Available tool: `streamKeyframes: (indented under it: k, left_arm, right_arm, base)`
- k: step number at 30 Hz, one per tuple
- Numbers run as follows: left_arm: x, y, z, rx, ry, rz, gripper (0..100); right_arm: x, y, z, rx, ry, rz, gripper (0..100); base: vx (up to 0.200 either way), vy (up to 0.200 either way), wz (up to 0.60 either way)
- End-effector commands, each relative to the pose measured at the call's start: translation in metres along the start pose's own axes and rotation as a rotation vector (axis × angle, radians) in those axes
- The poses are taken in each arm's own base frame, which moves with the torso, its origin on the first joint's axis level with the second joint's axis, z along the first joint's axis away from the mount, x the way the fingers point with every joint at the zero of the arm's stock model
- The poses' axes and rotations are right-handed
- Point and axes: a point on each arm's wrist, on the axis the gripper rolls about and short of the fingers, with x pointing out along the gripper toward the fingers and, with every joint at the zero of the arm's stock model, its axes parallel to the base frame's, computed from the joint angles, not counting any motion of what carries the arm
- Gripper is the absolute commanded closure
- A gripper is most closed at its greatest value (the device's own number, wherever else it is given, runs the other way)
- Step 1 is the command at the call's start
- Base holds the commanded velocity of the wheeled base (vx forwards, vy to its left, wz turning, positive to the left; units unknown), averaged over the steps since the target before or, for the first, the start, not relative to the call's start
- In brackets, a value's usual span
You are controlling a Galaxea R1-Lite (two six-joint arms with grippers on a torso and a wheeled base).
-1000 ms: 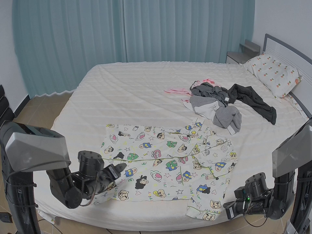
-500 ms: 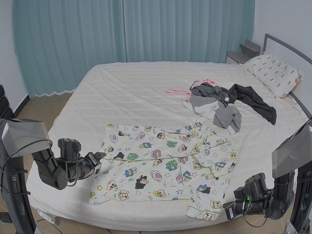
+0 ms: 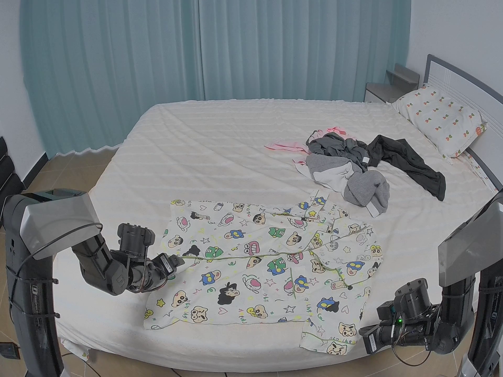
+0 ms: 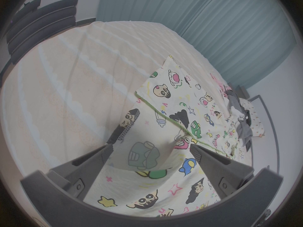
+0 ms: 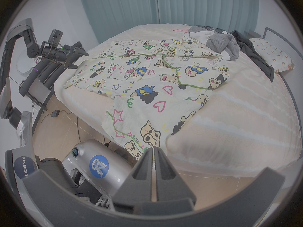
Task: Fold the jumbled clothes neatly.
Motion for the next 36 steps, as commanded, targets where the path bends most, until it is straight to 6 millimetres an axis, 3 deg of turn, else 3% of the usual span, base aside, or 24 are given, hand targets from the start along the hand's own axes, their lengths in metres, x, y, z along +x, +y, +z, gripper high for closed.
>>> streamKeyframes:
  k: [1, 16, 36]
  left_arm:
    - [0.005, -0.017, 0.0, 0.025, -0.01, 0.033, 0]
    - [0.016, -0.011, -0.004, 0.056, -0.02, 0.216, 0]
    - [0.004, -0.043, -0.053, 0.218, 0.012, 0.198, 0]
  right_arm:
    - [-0.003, 0.0, -0.003, 0.0, 0.015, 0.0, 100]
    - [-0.003, 0.001, -0.003, -0.002, 0.014, 0.002, 100]
    - [-0.003, 0.002, -0.003, -0.007, 0.013, 0.004, 100]
  base:
    - [0.0, 0.0, 0.0]
    - [0.0, 0.0, 0.0]
    - [0.0, 0.0, 0.0]
